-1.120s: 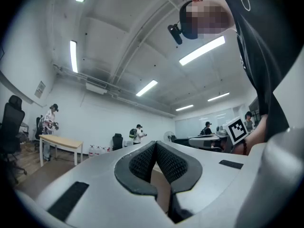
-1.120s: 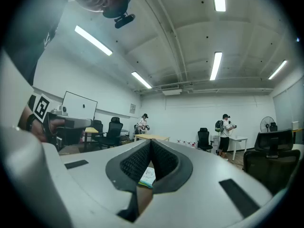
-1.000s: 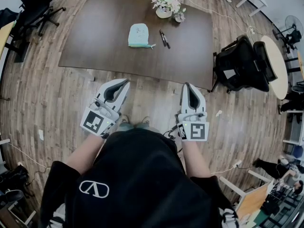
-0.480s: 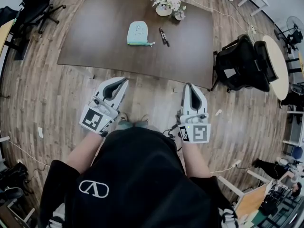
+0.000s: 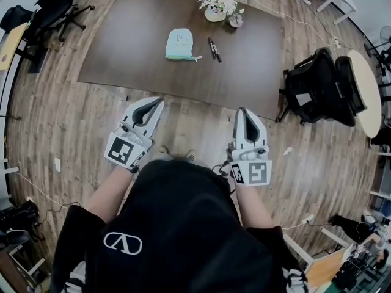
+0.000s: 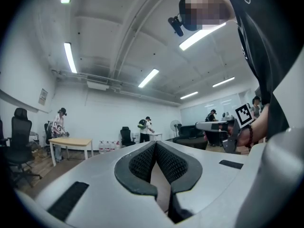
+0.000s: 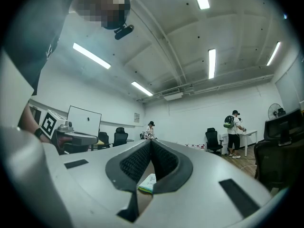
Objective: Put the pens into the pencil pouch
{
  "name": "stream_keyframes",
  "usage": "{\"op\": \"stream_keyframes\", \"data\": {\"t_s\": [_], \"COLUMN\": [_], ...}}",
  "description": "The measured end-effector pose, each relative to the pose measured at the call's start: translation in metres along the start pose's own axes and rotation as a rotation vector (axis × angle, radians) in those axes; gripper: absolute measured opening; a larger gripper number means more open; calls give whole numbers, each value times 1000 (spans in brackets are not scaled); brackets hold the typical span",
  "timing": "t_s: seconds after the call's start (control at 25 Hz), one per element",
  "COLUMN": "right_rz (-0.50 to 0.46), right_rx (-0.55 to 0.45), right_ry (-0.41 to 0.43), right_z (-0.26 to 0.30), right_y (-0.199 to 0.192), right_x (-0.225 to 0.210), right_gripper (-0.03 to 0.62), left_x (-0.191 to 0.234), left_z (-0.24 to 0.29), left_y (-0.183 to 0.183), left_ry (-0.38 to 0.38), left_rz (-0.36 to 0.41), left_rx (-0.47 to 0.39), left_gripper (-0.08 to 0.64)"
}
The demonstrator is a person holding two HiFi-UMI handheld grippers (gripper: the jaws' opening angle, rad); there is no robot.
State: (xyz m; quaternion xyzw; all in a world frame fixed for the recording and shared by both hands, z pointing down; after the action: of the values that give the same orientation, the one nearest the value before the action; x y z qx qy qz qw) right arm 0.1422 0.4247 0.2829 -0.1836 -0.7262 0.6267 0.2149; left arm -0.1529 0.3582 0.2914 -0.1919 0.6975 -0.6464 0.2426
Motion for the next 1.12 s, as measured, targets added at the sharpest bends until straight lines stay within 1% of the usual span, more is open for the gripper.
{"op": "stream_keyframes", "data": {"t_s": [0.16,0.28,0.48,0.64,0.8,0.92,1.0,1.12], "right_rz": [34,49,33,10,-7,-23,-30,-34], "right_rx": [1,13,22,40,76,111,134,167], "right_ry": [17,20,-6,-52,-96,-128,-147,-182], "right_z": [5,12,39,70,118,155,179,208], "right_y": [-13,-20,-26,-29,-30,-30,-33,-40], "right_x": [-19,-31,-55,-74,-93,-104,-111,-117], "right_gripper": [-2,-2,-2,-2,-2,-2,-2,-2], "left_x": [7,24,59,90,125,150,167,186], "left_z": [22,41,87,130,180,215,235,261], "left_y": [-15,-23,-37,-56,-77,-96,-116,-157], "left_ry": [14,27,16,-11,-96,-177,-243,-338], "left_rz": [56,70,99,117,179,222,261,323], "left_rx": [72,119,131,134,160,209,260,388], "left_gripper": [6,6,6,6,6,6,6,8]}}
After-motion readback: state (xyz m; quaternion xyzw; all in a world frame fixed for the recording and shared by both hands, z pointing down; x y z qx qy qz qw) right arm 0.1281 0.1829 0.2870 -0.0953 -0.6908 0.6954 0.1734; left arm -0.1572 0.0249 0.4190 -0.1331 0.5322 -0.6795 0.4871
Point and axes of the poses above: the fingertips, and each gripper's own axes: z forward along the fingers, x to its left, y out of its top, the point moved 9 cm from there along -z, backward along the fingers, and after that the axes turned 15 degrees about y, right-handed, at the moved point
